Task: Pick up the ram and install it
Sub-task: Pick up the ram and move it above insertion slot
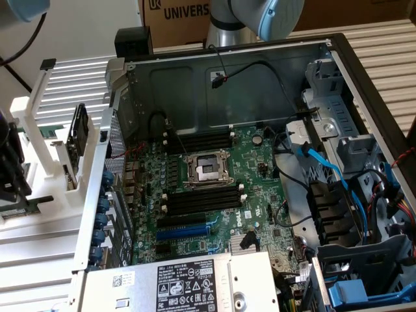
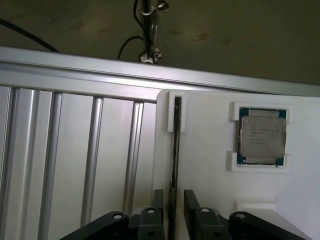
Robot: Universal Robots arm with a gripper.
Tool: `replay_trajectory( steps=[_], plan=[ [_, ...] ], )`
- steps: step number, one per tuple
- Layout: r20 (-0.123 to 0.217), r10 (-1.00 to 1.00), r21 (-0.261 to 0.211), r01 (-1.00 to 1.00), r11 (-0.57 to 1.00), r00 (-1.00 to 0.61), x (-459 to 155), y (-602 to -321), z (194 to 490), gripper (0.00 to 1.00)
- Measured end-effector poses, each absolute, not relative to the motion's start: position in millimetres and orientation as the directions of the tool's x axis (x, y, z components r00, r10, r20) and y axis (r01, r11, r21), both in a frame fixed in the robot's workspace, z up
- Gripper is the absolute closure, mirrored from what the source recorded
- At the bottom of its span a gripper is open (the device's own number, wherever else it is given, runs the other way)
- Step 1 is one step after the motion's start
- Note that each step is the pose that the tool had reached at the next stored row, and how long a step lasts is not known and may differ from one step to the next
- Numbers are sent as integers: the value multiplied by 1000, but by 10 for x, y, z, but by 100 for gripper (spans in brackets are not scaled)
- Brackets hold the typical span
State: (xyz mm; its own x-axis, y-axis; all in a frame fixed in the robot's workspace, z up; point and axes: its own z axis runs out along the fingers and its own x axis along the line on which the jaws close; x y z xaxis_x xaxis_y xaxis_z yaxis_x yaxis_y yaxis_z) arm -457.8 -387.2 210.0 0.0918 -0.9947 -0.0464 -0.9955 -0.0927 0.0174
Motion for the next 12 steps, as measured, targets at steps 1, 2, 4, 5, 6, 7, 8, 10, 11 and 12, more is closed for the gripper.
replay_trajectory(
  steps=[1,2,4,5,6,7,8,10,11,12],
  plan=[
    [-47,-995,20,-996,-93,92,-4579,-3871,2099,69],
    [-49,-995,20,-996,-93,92,-4574,-3872,2096,69],
    [-49,-995,20,-995,-93,92,-4562,-3872,2091,69],
    [-49,-995,20,-996,-93,92,-4556,-3872,2086,69],
    [-49,-995,20,-996,-93,91,-4549,-3871,2067,69],
    [-49,-995,20,-996,-93,92,-4547,-3871,2042,69],
    [-49,-995,20,-995,-93,92,-4546,-3871,2015,69],
    [-50,-995,20,-995,-93,92,-4546,-3867,1998,69],
    [-51,-995,20,-995,-93,92,-4546,-3862,1993,69],
    [-51,-994,20,-995,-93,92,-4546,-3855,1989,69]
  ],
)
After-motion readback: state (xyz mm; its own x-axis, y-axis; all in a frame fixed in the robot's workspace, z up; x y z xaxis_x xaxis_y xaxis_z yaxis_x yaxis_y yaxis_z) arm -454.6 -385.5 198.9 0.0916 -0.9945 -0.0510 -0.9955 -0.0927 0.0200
